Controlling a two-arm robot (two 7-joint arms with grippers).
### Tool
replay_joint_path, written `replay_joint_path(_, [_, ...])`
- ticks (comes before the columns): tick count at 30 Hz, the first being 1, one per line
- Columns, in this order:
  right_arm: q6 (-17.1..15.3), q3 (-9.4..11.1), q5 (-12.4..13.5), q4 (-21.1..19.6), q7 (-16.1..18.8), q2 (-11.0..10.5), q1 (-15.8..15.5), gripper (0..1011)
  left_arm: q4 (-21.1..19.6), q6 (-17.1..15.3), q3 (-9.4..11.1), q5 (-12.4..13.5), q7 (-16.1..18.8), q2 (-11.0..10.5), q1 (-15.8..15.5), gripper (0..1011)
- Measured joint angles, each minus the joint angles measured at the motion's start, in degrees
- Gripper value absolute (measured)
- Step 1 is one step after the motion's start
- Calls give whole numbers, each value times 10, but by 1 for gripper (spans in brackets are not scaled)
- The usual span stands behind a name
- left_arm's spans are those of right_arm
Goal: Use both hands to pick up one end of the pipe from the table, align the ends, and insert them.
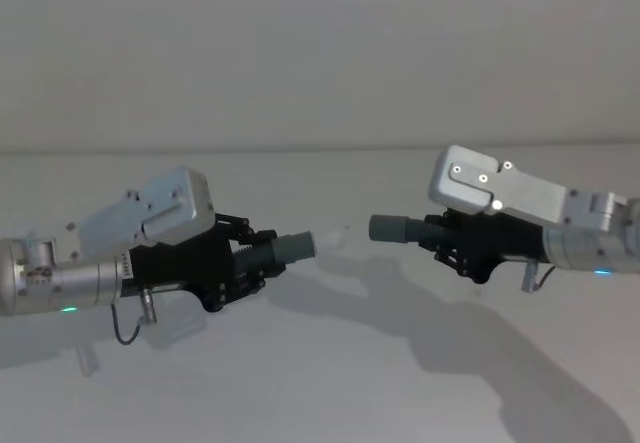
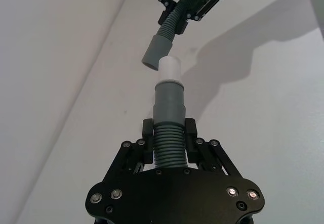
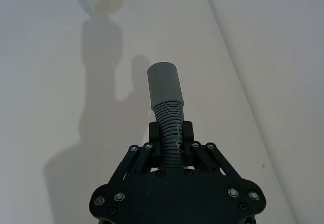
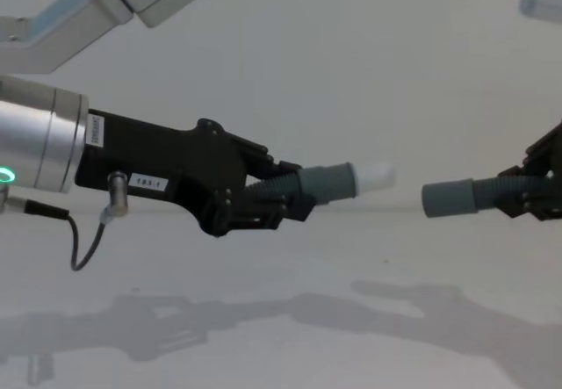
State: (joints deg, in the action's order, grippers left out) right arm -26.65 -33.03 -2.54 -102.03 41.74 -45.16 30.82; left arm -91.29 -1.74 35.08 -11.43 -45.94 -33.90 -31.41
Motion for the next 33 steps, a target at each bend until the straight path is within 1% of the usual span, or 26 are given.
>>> replay_joint_path(4, [5, 12, 10, -16, 4, -15, -11, 223, 8, 38, 5, 5, -6, -1, -3, 320])
replay_joint_path(7, [6, 19, 16, -27, 6, -25, -18, 223, 14, 58, 6, 9, -6, 0, -5, 320])
replay_joint_path(10, [4, 28, 21, -37, 7, -36, -27, 223, 28, 90, 8, 16, -4, 2, -8, 320])
replay_joint_path(14, [-1, 37, 25, -49, 9, -49, -35, 223, 38, 115, 9, 22, 1, 4, -9, 320])
replay_joint_path(16, [-6, 41, 27, -55, 10, -56, -39, 223, 49, 142, 9, 27, 7, 6, -11, 320])
replay_joint_path(23, [-19, 51, 28, -71, 12, -71, -50, 223, 66, 188, 7, 34, 18, 11, -11, 321])
replay_joint_path(26, [-24, 55, 28, -76, 13, -75, -56, 223, 72, 202, 6, 36, 21, 13, -10, 320])
replay_joint_path(33, [-30, 62, 28, -87, 13, -81, -67, 222, 80, 224, 4, 39, 26, 15, -10, 320])
